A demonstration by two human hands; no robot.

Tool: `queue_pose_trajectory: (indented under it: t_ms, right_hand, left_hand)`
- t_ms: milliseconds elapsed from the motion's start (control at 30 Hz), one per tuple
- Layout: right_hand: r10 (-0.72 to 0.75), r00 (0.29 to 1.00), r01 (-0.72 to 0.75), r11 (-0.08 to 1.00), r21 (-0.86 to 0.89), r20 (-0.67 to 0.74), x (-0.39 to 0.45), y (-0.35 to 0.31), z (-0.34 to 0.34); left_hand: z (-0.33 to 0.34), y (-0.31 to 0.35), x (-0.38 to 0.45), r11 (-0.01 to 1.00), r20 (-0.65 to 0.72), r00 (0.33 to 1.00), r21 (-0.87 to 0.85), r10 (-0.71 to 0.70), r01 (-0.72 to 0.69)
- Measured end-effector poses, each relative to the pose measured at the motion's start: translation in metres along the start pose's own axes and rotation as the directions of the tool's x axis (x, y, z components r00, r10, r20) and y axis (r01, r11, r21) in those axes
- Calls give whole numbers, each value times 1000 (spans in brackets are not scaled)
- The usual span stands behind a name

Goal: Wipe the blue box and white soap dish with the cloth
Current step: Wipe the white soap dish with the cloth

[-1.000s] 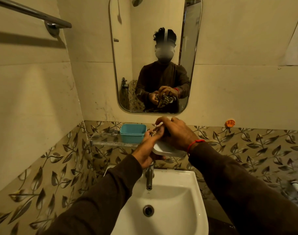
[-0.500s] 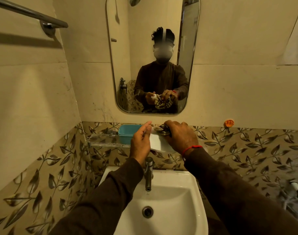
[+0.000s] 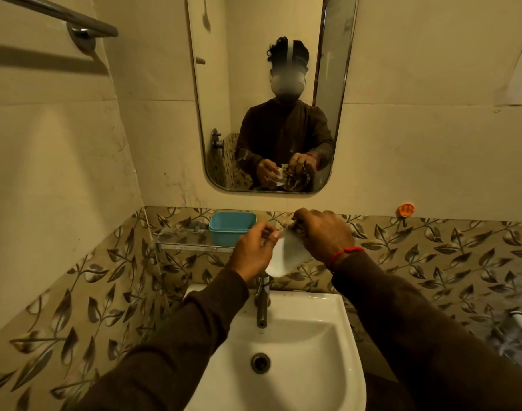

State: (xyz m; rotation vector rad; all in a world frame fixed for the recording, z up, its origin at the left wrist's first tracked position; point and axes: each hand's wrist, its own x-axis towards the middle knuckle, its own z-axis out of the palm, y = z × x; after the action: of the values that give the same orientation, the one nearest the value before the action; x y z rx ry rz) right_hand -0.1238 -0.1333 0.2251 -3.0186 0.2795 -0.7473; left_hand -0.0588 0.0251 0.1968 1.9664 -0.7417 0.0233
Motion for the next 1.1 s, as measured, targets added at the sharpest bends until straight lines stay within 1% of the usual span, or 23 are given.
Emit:
queue_pose_trajectory:
  t_ms: [67,100,133,200,300,367,467,533,600,633,667,700,733,767,800,833,867,900,933,967,1000,1033,1100]
  right_hand:
    - [-120,993,120,991,-56,8,-1,-6,3]
    - [-149,989,148,987,-59,-4,-1,-8,3]
    - [-149,989,148,989,-31,-25,-1,-9,3]
    - [-64,994,76,988,138,-87,-2,-12,1]
    - [118,986,-54,896,440,-119,-7,-24,5]
    - [233,969,-153,814,560,-75,-7,-30,8]
    - [360,932,-291,667,686,45,-5,-34,9]
    - [393,911,-348,569,745,125,-5,-39,11]
    - [399,902,-375,535,757,166,-3,-45,11]
    - [398,901,-384,542,747,174,-1,-47,10]
    - [392,903,-391,572,721,178,1,-48,10]
    - [377,911,-384,628,677,166,2,-48,9]
    - [352,925,-362,705,610,143,3,-46,8]
    - [314,943,-322,788,525,108,2,-43,7]
    - [258,964,-264,871,414,70,1,-39,6]
    - [183,982,-189,942,277,46,0,-35,5]
    - [106,993,-112,984,142,49,-2,-32,5]
    - [45,996,-49,998,49,71,-2,-29,5]
    - [15,996,-18,1000,24,93,-1,-28,5]
    - [9,995,-15,998,59,102,-1,-28,5]
    - [23,995,-36,989,142,96,1,-29,4]
    - [46,996,-65,966,250,82,2,-30,3]
    - [100,993,-117,895,430,63,2,-36,1]
  left_hand:
    - [0,2,1,995,103,992,70,68,-75]
    - [1,3,1,990,107,989,91,98,-108]
    - [1,3,1,986,79,989,104,126,-134]
    - [2,4,0,979,-13,985,117,172,-170]
    - [0,5,1,973,-167,967,162,193,-166]
    - [1,6,1,975,-242,951,160,191,-155]
    - [1,8,0,987,-349,925,7,152,-159]
    - [1,8,4,986,-427,898,-67,109,-152]
    - [9,9,3,984,-485,872,-115,64,-136]
    - [15,12,1,977,-496,868,-177,13,-116]
    - [21,13,-1,960,-479,876,-267,-56,-85]
    - [27,14,-2,930,-438,890,-365,-125,-49]
    - [33,12,-3,890,-380,906,-456,-185,-9]
    - [36,10,-3,858,-310,923,-512,-227,39]
    - [35,7,-2,854,-239,941,-513,-240,87]
    - [31,5,1,885,-177,959,-449,-223,123]
    - [26,3,4,936,-134,975,-331,-175,122]
    - [20,1,7,978,-113,989,-195,-95,72]
    - [15,-2,9,997,-110,994,-78,12,-21]
    - [9,-5,11,992,-120,985,7,124,-124]
    - [5,-6,12,977,-137,968,61,212,-205]
    - [1,-6,12,961,-158,950,95,271,-258]
    - [-4,-4,15,938,-208,918,154,337,-310]
